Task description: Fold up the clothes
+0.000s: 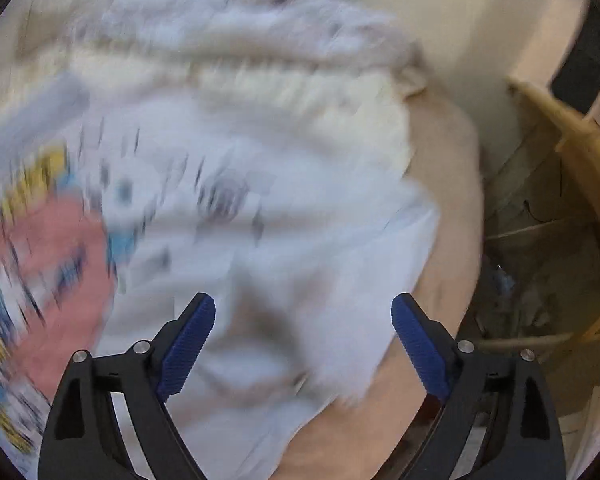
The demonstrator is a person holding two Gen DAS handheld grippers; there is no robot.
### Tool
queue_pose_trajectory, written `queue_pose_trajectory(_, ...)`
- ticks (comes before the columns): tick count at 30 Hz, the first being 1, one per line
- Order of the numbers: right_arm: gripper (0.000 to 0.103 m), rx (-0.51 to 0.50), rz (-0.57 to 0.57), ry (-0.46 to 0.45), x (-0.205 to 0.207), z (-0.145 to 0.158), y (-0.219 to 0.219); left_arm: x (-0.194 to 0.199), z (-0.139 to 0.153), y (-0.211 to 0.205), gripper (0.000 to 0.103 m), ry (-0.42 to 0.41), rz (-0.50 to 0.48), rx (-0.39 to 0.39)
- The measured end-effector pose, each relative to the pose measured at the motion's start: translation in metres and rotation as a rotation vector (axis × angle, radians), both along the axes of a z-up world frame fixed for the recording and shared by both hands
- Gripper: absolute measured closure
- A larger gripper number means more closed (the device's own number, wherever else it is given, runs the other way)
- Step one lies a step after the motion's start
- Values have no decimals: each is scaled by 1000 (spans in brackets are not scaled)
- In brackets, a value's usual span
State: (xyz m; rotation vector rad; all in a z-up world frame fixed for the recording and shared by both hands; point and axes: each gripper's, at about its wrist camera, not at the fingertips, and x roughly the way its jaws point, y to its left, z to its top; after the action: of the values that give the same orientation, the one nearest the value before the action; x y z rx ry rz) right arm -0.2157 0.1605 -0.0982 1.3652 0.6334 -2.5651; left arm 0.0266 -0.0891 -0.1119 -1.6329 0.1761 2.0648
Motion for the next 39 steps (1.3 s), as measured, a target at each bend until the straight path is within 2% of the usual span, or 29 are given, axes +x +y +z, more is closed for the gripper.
queue_pose_trajectory(2,14,112,51,-6,7,-26,-13,-7,-3,-1,55,1,0,-2)
queue_pose_trajectory(3,46,156,80,21,10,-34,-15,-7,-3,0,55,1,2,-4)
queue_pose_trajectory(4,101,148,57,37,9,-32,-8,-6,-3,1,55,1,4,-6)
queue_pose_trajectory(6,101,-10,-122,92,0,-11,31,-6,-4,3,55,6,7,-10)
queue_pose_trajectory(8,101,-118,-284,169,-2,12,74,-5,-4,5,55,11,9,-15)
queue_pose_trajectory(11,101,-176,-584,290,2,35,160,-3,-4,6,55,11,9,-17)
queue_pose_trajectory(14,101,-198,-772,288,0,29,226,-2,-4,6,55,4,8,-11)
queue_pose_trajectory(16,100,-228,-841,250,-3,16,259,-3,-5,9,55,3,7,-12)
queue_pose_trajectory(19,95,-298,-829,184,-15,-3,278,-4,-6,12,55,2,7,-12)
queue_pose_trajectory(21,95,-428,-799,87,-31,-18,291,-4,-7,14,55,1,7,-11)
queue_pose_trajectory(23,92,-492,-802,50,-30,-28,300,-5,-9,13,55,0,1,-12)
queue_pose_trajectory(24,88,-576,-796,29,-27,-36,306,-5,-9,13,55,-1,-1,-13)
queue_pose_trajectory(27,72,-679,-815,-8,-19,-48,335,-6,-5,7,54,-2,0,-13)
queue_pose_trajectory(28,72,-704,-826,-18,-12,-50,343,-5,-4,7,54,-3,0,-13)
queue_pose_trajectory(30,69,-616,-874,-32,-1,-51,349,-7,-5,9,54,-4,-2,-12)
queue_pose_trajectory(33,69,-594,-856,-46,6,-41,345,-9,-8,10,54,-2,-3,-13)
queue_pose_trajectory(37,65,-679,-778,-72,10,-29,306,-6,-7,6,54,3,-13,-16)
queue_pose_trajectory(39,62,-769,-725,-115,-1,-34,282,-6,-9,3,54,3,-27,-17)
